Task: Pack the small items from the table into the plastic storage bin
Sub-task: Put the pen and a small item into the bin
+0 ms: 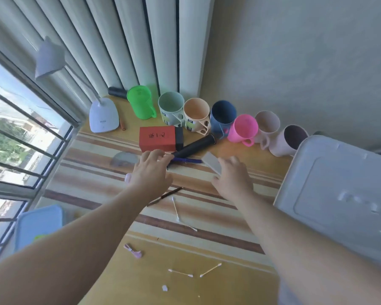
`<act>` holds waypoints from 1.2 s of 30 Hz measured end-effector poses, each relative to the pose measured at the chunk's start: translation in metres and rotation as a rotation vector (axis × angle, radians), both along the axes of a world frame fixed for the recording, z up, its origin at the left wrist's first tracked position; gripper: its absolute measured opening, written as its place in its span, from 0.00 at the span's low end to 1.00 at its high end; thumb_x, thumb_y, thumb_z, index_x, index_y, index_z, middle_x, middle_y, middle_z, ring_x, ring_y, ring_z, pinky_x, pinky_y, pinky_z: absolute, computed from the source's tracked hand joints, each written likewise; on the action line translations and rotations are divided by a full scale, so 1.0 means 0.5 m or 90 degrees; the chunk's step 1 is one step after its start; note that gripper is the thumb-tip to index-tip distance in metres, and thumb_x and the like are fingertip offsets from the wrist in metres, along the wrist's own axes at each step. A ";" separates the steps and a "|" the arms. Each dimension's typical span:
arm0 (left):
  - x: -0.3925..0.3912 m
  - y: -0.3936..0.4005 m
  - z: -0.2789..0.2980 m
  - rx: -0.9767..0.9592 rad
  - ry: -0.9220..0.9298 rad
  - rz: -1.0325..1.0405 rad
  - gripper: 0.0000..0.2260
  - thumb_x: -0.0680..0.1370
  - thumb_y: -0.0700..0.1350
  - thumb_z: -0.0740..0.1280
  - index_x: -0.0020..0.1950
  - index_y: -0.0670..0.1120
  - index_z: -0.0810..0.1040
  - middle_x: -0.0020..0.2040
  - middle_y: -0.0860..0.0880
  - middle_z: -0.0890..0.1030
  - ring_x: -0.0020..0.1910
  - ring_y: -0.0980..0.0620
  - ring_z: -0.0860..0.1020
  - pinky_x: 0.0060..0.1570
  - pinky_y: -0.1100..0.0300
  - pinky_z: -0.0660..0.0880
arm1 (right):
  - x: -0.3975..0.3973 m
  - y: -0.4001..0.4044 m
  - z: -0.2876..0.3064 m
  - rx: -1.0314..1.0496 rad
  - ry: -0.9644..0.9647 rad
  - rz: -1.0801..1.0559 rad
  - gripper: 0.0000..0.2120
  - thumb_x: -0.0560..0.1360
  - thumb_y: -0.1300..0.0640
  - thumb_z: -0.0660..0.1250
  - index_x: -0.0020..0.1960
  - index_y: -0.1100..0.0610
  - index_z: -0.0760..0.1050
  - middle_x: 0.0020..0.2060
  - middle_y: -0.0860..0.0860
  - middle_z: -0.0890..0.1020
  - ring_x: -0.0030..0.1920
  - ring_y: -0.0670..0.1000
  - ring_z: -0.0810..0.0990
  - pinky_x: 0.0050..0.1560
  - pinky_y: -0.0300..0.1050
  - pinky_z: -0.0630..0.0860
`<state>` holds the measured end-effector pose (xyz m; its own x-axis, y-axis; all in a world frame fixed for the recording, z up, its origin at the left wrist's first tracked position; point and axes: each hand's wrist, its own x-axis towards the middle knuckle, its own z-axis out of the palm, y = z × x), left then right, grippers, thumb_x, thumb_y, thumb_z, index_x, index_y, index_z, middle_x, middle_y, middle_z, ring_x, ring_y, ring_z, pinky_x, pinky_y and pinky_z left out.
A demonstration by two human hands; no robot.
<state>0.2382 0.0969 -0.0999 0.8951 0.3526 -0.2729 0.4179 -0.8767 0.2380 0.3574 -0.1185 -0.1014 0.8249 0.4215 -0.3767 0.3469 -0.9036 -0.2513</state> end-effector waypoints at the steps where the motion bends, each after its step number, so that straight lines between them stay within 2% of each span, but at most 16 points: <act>1: 0.018 0.003 -0.011 0.011 -0.005 -0.025 0.26 0.78 0.52 0.65 0.76 0.58 0.66 0.73 0.51 0.68 0.71 0.45 0.64 0.69 0.45 0.67 | 0.004 0.006 -0.014 -0.013 0.009 -0.004 0.26 0.78 0.47 0.72 0.73 0.48 0.69 0.63 0.51 0.71 0.61 0.58 0.73 0.46 0.51 0.73; 5: 0.069 0.008 -0.043 0.048 -0.026 -0.056 0.20 0.79 0.51 0.64 0.72 0.57 0.73 0.65 0.52 0.76 0.65 0.46 0.71 0.65 0.48 0.69 | 0.001 0.002 -0.057 -0.040 0.014 -0.018 0.27 0.79 0.50 0.71 0.75 0.51 0.67 0.66 0.54 0.72 0.64 0.59 0.72 0.56 0.52 0.76; 9: 0.074 0.010 -0.060 0.107 -0.024 -0.077 0.12 0.79 0.51 0.65 0.60 0.60 0.81 0.51 0.55 0.80 0.54 0.47 0.74 0.56 0.51 0.70 | -0.021 -0.008 -0.090 -0.017 0.003 -0.070 0.25 0.78 0.49 0.73 0.71 0.51 0.68 0.64 0.53 0.70 0.61 0.57 0.74 0.52 0.51 0.81; 12: 0.066 0.005 -0.062 0.152 -0.018 -0.102 0.06 0.78 0.51 0.68 0.52 0.59 0.83 0.45 0.57 0.80 0.51 0.48 0.72 0.55 0.51 0.68 | -0.020 -0.007 -0.101 0.024 0.020 -0.162 0.27 0.78 0.48 0.73 0.73 0.52 0.68 0.66 0.53 0.70 0.61 0.57 0.77 0.54 0.53 0.82; 16: 0.038 -0.004 -0.054 0.166 -0.049 -0.116 0.08 0.75 0.50 0.74 0.54 0.58 0.84 0.46 0.55 0.81 0.53 0.45 0.73 0.58 0.50 0.68 | 0.000 -0.014 -0.110 0.011 0.017 -0.170 0.27 0.76 0.46 0.75 0.70 0.54 0.71 0.64 0.54 0.73 0.61 0.59 0.77 0.54 0.54 0.80; 20: -0.005 -0.020 -0.028 0.145 -0.076 -0.084 0.10 0.79 0.50 0.70 0.60 0.58 0.83 0.51 0.54 0.80 0.59 0.45 0.72 0.63 0.48 0.68 | 0.001 -0.023 -0.107 0.015 0.043 -0.150 0.21 0.76 0.55 0.75 0.67 0.55 0.74 0.62 0.55 0.75 0.60 0.60 0.78 0.57 0.54 0.81; 23: -0.047 -0.039 -0.012 0.127 -0.072 -0.052 0.11 0.79 0.49 0.69 0.61 0.58 0.82 0.53 0.55 0.80 0.59 0.45 0.72 0.62 0.47 0.69 | -0.032 -0.047 -0.090 0.017 0.105 -0.178 0.23 0.74 0.54 0.77 0.66 0.54 0.75 0.60 0.54 0.80 0.58 0.59 0.81 0.53 0.54 0.82; 28: -0.098 -0.104 0.040 0.085 -0.107 -0.012 0.10 0.80 0.48 0.69 0.60 0.58 0.83 0.53 0.54 0.80 0.57 0.44 0.70 0.57 0.49 0.67 | -0.076 -0.129 0.018 0.150 0.154 -0.195 0.25 0.72 0.51 0.77 0.68 0.48 0.77 0.56 0.47 0.83 0.52 0.52 0.82 0.41 0.45 0.76; 29: -0.101 -0.127 0.060 0.071 -0.119 -0.005 0.09 0.80 0.48 0.69 0.59 0.57 0.83 0.52 0.53 0.79 0.57 0.44 0.70 0.55 0.49 0.66 | -0.076 -0.153 0.055 0.170 0.151 -0.193 0.26 0.72 0.49 0.77 0.69 0.47 0.77 0.56 0.46 0.83 0.52 0.51 0.82 0.41 0.44 0.76; 32: -0.100 -0.208 0.126 0.048 -0.136 -0.026 0.09 0.81 0.47 0.67 0.59 0.57 0.83 0.52 0.51 0.78 0.56 0.42 0.70 0.55 0.45 0.68 | -0.091 -0.253 0.177 0.272 0.171 -0.183 0.28 0.70 0.45 0.77 0.70 0.42 0.77 0.56 0.40 0.84 0.55 0.45 0.82 0.53 0.45 0.80; 34: -0.096 -0.272 0.166 0.037 -0.147 -0.052 0.09 0.82 0.48 0.66 0.60 0.57 0.82 0.52 0.52 0.76 0.56 0.43 0.69 0.56 0.45 0.68 | -0.117 -0.345 0.249 0.358 0.194 -0.196 0.23 0.71 0.44 0.75 0.65 0.41 0.80 0.49 0.39 0.86 0.49 0.41 0.84 0.53 0.45 0.81; 36: -0.090 -0.346 0.199 0.018 -0.173 -0.071 0.09 0.82 0.48 0.65 0.60 0.57 0.81 0.51 0.52 0.74 0.56 0.42 0.69 0.57 0.44 0.67 | -0.147 -0.448 0.302 0.450 0.245 -0.237 0.14 0.75 0.48 0.70 0.60 0.46 0.82 0.42 0.46 0.86 0.41 0.46 0.85 0.47 0.49 0.82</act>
